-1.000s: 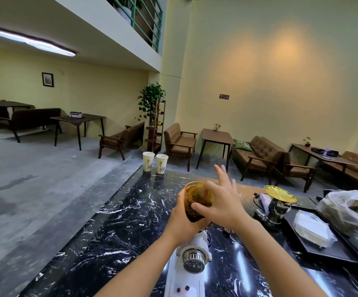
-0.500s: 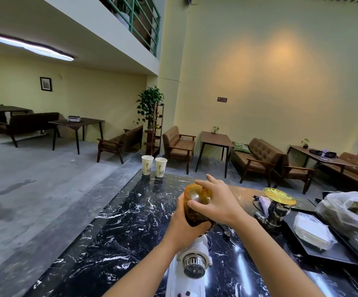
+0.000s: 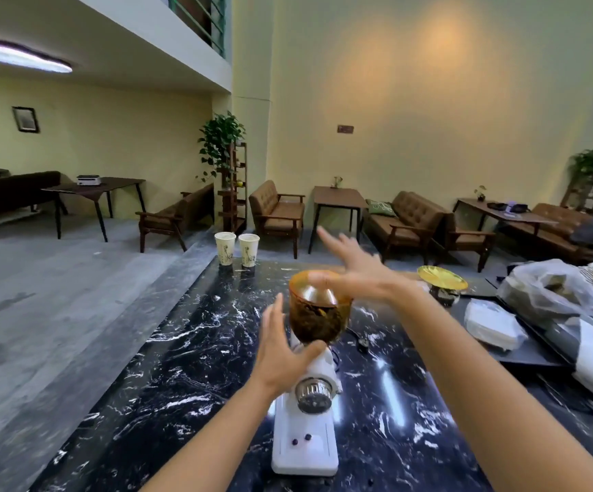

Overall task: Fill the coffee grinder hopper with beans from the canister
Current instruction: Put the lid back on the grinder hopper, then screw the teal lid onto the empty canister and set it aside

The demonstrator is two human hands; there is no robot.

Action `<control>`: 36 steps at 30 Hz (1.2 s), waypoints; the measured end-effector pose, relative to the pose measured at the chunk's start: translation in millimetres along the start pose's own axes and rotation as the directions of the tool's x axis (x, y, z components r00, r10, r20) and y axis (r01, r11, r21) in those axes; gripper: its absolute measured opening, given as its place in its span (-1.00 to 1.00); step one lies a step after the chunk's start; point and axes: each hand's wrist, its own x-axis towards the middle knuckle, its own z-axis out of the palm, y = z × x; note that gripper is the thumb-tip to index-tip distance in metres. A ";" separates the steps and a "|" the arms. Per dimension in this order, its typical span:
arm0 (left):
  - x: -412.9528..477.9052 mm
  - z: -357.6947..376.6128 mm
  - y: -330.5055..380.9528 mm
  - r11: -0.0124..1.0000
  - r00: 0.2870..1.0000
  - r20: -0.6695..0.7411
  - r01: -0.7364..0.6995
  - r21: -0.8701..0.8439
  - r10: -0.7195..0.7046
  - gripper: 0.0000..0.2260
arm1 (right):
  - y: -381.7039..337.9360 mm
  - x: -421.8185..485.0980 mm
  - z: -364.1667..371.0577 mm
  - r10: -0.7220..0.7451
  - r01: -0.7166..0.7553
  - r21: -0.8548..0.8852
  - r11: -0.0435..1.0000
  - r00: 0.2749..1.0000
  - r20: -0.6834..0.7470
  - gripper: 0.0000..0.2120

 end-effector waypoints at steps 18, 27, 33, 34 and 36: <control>-159.1 307.4 20.1 0.970 0.747 0.638 0.243 0.002 -0.189 0.18 | 434.7 -231.3 90.5 0.531 -0.557 0.285 0.780 0.830 0.168 0.01; -156.5 380.3 53.7 0.929 0.846 0.410 0.370 0.011 -0.342 -0.28 | 446.0 -205.6 129.8 0.313 -0.294 0.464 0.836 0.949 0.038 -0.27; -151.3 359.1 46.6 0.921 0.884 0.266 0.389 0.033 -0.384 -0.27 | 445.7 -212.6 86.5 0.314 -0.209 0.687 0.696 0.949 -0.030 -0.38; -148.5 355.2 46.2 0.922 0.887 0.256 0.383 0.053 -0.383 -0.28 | 441.8 -214.6 72.1 0.265 -0.180 0.707 0.683 0.964 -0.011 -0.37; -143.3 348.6 48.7 0.929 0.896 0.244 0.360 0.087 -0.370 -0.31 | 427.7 -217.9 43.7 0.075 -0.095 0.723 0.685 0.995 0.059 -0.34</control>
